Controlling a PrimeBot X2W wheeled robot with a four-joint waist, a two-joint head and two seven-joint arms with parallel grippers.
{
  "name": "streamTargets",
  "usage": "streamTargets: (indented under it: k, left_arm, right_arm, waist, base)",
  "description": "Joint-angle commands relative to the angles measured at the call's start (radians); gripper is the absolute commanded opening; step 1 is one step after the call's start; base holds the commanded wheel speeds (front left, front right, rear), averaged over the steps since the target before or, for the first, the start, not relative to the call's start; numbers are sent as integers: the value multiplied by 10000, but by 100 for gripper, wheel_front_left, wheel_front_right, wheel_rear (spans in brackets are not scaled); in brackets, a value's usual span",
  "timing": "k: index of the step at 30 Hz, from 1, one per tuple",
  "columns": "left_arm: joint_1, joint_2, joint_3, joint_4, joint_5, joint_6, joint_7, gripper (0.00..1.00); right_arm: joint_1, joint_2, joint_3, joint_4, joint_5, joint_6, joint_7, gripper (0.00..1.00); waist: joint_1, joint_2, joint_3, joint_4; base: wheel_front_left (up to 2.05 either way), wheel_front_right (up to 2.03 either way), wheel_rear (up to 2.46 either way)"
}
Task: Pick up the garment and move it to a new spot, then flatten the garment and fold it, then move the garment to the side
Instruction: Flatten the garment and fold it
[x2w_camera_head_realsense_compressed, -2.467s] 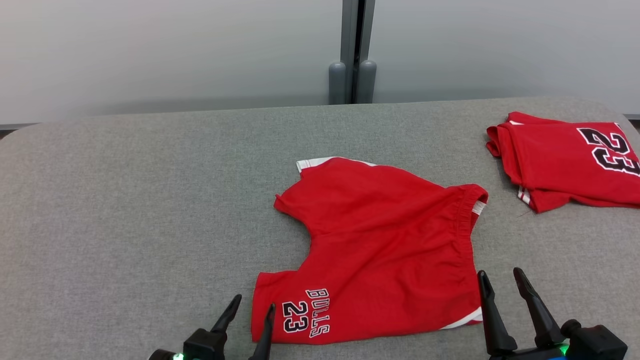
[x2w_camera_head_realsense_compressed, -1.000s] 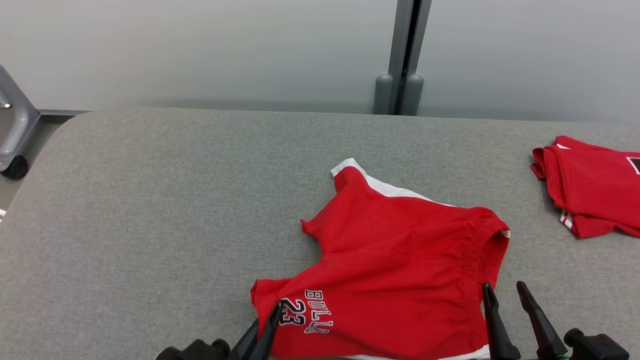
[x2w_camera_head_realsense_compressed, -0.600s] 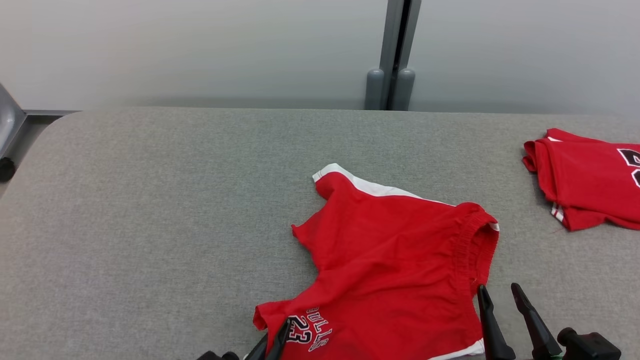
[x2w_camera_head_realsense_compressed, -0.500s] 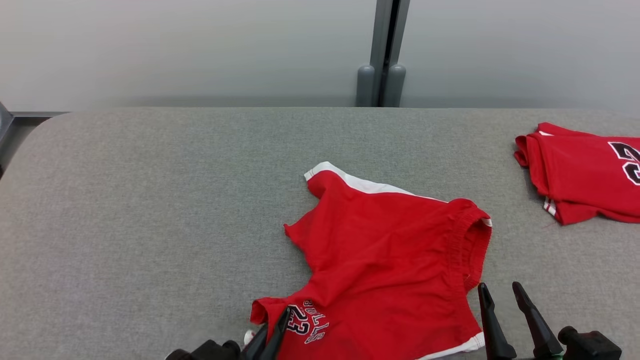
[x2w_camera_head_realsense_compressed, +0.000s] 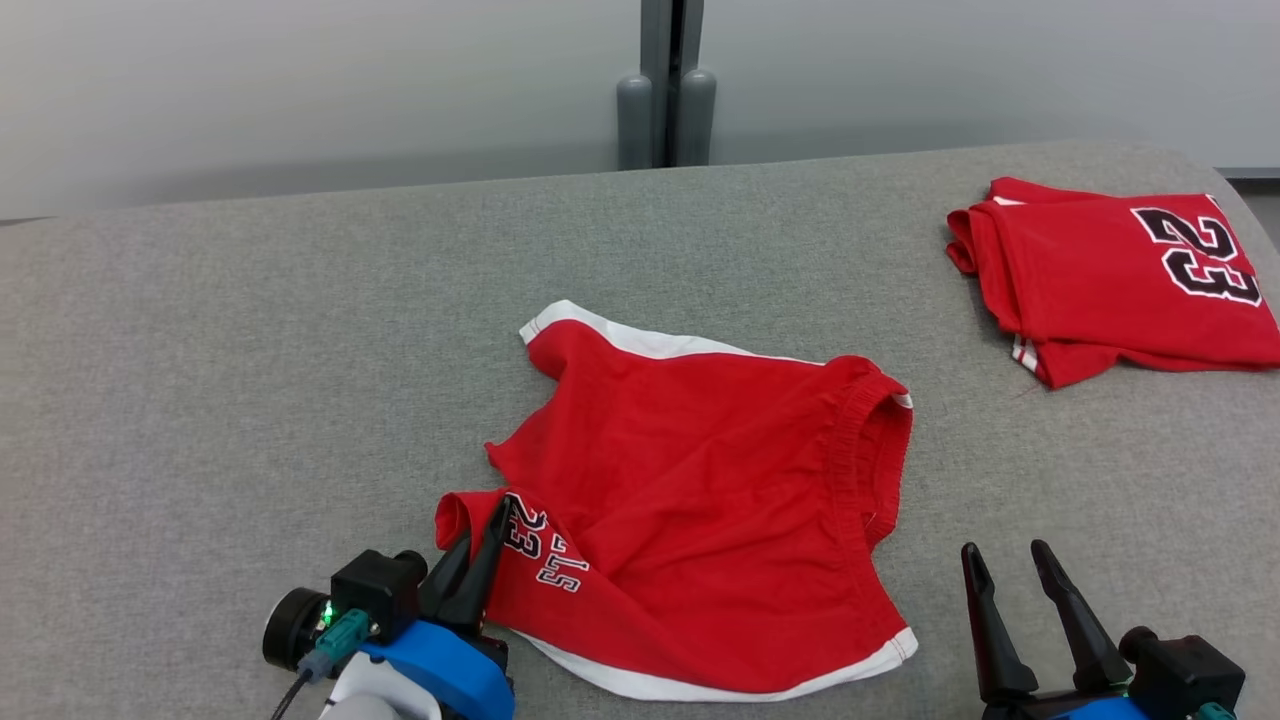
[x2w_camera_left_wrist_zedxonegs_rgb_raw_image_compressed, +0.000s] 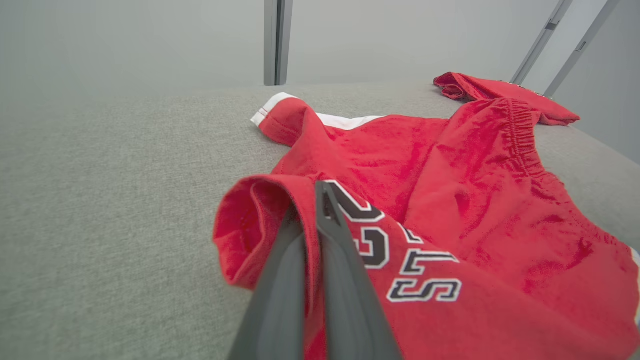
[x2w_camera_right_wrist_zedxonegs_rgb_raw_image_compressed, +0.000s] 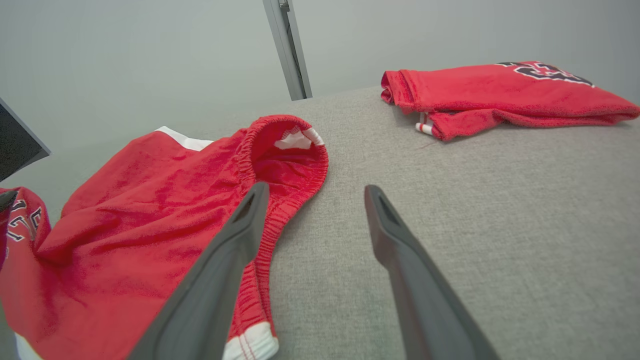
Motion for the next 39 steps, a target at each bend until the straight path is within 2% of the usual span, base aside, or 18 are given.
streamTargets:
  k: [1, 10, 11, 13, 14, 21, 26, 30, 39]
  left_arm:
    - [-233, -10, 38, 169, -25, -51, -57, 0]
    - [-1195, -250, 234, 1535, -166, -110, -112, 0]
    - [-1244, -275, 277, 1617, -151, -111, -113, 8]
    - [-1296, -362, 411, 1702, -106, -90, -114, 88]
    - [-1285, -405, 481, 1719, -69, -92, -115, 100]
    - [-608, -464, 744, 1377, 7, -95, -117, 100]
    - [227, -347, 1321, 408, 243, -96, -116, 100]
    - [997, -411, 2331, -916, 816, 16, -116, 100]
    - [2441, -1162, 4492, -3382, 2305, 200, -115, 100]
  right_arm:
    - [-102, -37, -27, 31, -29, 3, -28, 100]
    - [-178, 32, -89, 204, 11, 3, -30, 100]
    - [-198, 43, -81, 224, 7, 4, -28, 100]
    - [-231, 73, -46, 257, -1, 3, -28, 100]
    - [-227, 79, -56, 262, 2, 3, -30, 100]
    - [0, 126, -104, 264, 38, 3, -28, 100]
    - [183, 141, -126, 245, 64, 3, -28, 100]
    - [343, 149, -144, 276, 67, 4, -28, 100]
    - [595, 169, -278, 346, 62, 3, -28, 100]
  waist:
    - [-1, 0, 26, -49]
    - [-1, 0, 156, -241]
    - [-1, 0, 160, -235]
    - [-1, 0, 143, -209]
    - [-1, 0, 127, -181]
    - [-1, 0, -179, 221]
    - [-1, 0, -443, 594]
    - [-1, 0, -630, 856]
    - [-1, 0, -981, 1161]
  base:
    - [0, 0, 0]
    - [0, 0, 0]
    - [0, 0, 0]
    - [0, 0, 0]
    - [0, 0, 0]
    - [0, 0, 0]
    - [0, 0, 0]
    - [0, 0, 0]
    - [0, 0, 0]
